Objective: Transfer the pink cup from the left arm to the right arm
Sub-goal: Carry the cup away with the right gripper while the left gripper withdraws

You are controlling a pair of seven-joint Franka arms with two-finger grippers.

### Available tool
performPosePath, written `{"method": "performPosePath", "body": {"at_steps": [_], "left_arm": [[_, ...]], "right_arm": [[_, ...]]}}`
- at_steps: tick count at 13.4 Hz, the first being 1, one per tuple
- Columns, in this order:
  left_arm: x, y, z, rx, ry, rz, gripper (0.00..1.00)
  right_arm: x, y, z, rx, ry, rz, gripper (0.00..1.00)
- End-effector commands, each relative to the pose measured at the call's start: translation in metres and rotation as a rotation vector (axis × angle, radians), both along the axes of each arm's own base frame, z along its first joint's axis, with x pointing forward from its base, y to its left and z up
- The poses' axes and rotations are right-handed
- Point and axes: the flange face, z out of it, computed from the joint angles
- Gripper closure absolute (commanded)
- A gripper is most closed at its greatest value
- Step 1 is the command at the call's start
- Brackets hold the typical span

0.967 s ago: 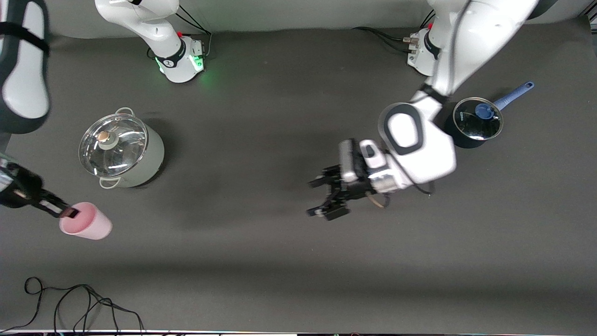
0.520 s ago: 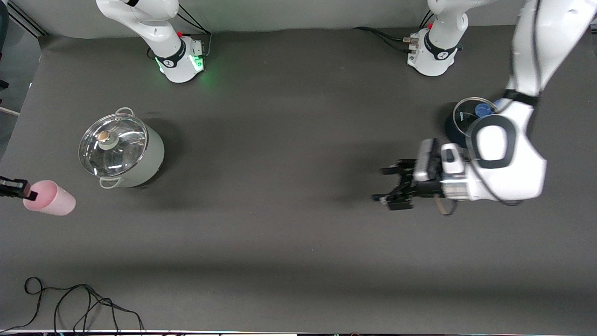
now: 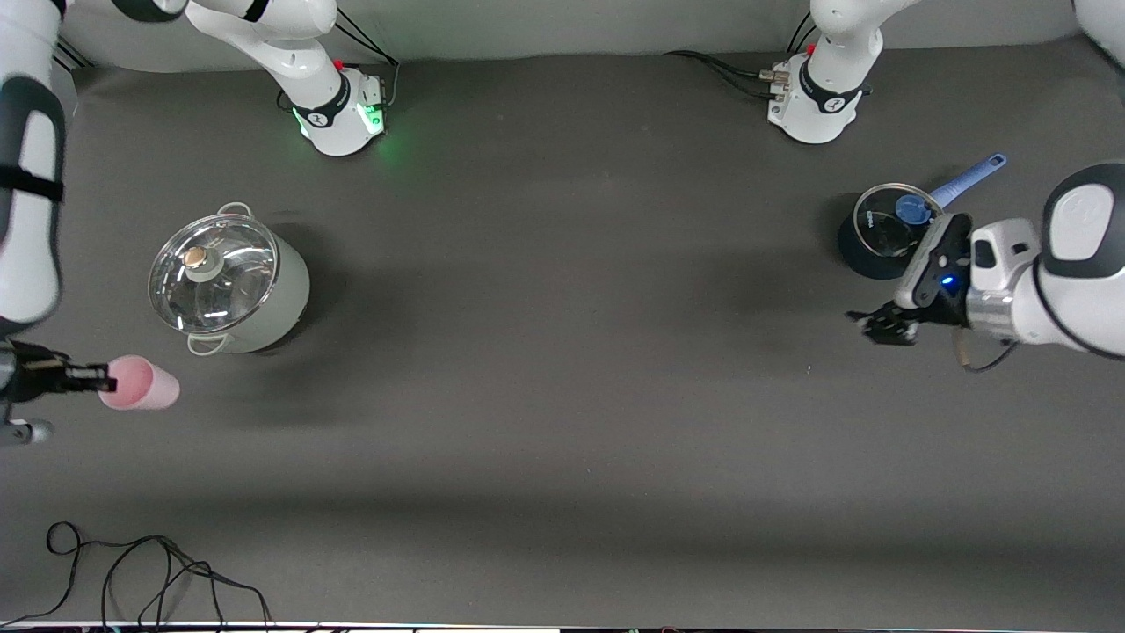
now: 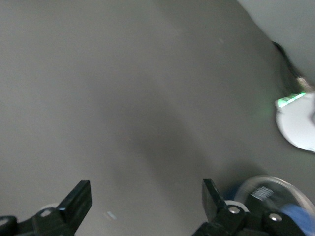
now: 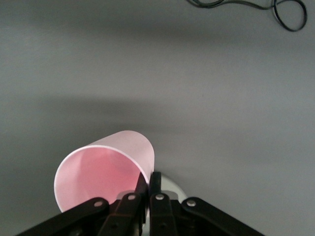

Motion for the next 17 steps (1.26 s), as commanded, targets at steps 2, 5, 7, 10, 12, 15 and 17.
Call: {"method": "performPosePath", "body": {"at_steps": [2,5,7,10,12,15,17], "left_arm": [[-0.042,0.011,0.078,0.431,0.012,0.201,0.00],[-0.054,0.010,0.111,0.604,0.034,0.525,0.00],[-0.051,-0.001,0.125,0.707,0.044,0.813,0.00],[-0.050,-0.027,0.130,0.802,0.081,1.157,0.00],[-0.045,-0.038,0.136,0.803,0.125,1.407,0.00],[-0.040,-0.042,0.141,0.772,0.208,1.628,0.00],[-0.030,-0.038,0.139,0.705,0.223,1.635,0.00]], "right_arm": [[0.031,0.001,-0.075,0.030,-0.036,-0.002,1.00],[0.042,0.001,-0.107,0.054,-0.090,-0.020,1.00],[0.043,0.003,-0.126,0.056,-0.075,-0.018,1.00],[0.048,0.010,-0.141,0.058,-0.090,-0.020,1.00],[0.050,0.016,-0.150,0.079,-0.105,-0.030,1.00],[0.049,0.015,-0.159,0.081,-0.098,-0.033,1.00],[0.049,0.013,-0.161,0.081,-0.095,-0.027,0.94]]}}
